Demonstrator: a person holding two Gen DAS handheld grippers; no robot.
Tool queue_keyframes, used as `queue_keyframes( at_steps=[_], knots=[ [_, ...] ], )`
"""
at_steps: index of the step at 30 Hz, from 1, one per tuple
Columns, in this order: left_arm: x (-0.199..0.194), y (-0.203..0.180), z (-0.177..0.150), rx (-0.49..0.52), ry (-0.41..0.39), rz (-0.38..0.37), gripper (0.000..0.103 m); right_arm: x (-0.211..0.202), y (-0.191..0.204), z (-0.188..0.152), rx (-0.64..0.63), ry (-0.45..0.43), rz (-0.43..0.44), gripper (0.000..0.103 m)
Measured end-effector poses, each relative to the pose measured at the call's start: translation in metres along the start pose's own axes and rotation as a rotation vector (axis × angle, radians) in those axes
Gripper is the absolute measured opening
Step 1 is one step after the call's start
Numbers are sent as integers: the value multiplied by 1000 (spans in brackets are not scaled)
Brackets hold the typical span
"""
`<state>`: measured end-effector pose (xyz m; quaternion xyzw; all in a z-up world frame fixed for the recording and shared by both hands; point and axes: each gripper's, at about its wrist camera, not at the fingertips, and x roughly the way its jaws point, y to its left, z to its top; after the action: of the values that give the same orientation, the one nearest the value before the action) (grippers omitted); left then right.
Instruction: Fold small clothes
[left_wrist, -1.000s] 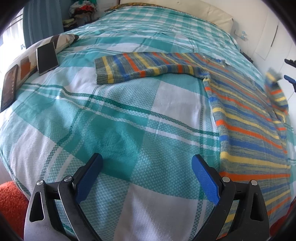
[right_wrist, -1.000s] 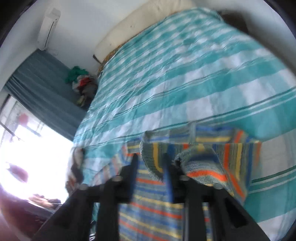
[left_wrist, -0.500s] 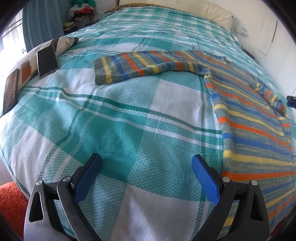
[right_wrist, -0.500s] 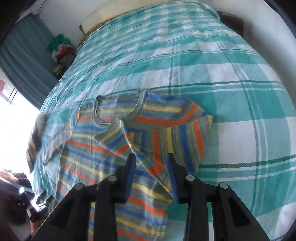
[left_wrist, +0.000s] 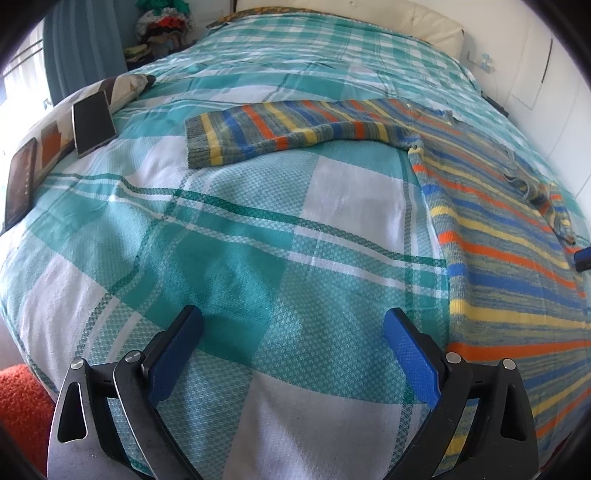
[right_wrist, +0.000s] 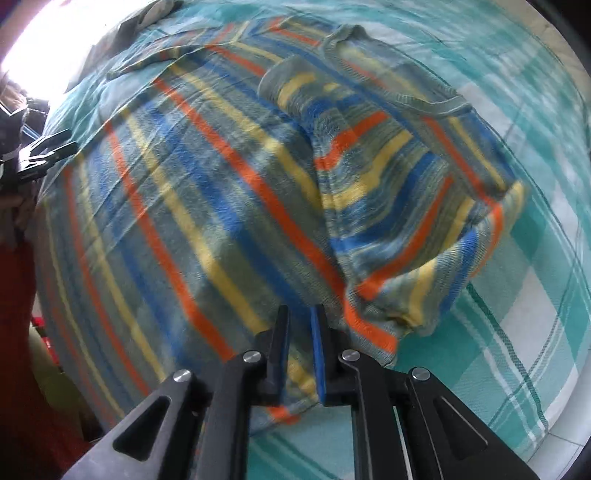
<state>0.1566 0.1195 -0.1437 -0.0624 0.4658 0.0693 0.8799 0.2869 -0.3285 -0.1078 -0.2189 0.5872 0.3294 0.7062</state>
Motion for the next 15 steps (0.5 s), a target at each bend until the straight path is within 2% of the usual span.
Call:
queue_keyframes(
  at_steps=[1, 2, 3, 5, 8, 10, 12, 15],
  knots=[
    [0, 0, 0, 0, 0, 0, 99, -7, -3, 2, 7, -23, 14, 28],
    [0, 1, 0, -4, 0, -2, 99, -16, -7, 6, 23, -64, 11, 40],
    [0, 0, 0, -9, 0, -6, 99, -26, -14, 12, 54, -115, 2, 46],
    [0, 1, 1, -16, -1, -9, 99, -42, -35, 29, 155, -209, -37, 46],
    [0, 0, 1, -8, -2, -2, 99, -49, -63, 62, 322, -294, -63, 46],
    [1, 0, 1, -5, -3, 0, 99, -41, -69, 88, 405, -297, -11, 45],
    [1, 1, 1, -6, -3, -2, 99, -24, -64, 117, 425, -270, 32, 45],
    [1, 1, 1, -8, -2, -3, 99, -1, -49, 151, 393, -230, 14, 45]
  ],
)
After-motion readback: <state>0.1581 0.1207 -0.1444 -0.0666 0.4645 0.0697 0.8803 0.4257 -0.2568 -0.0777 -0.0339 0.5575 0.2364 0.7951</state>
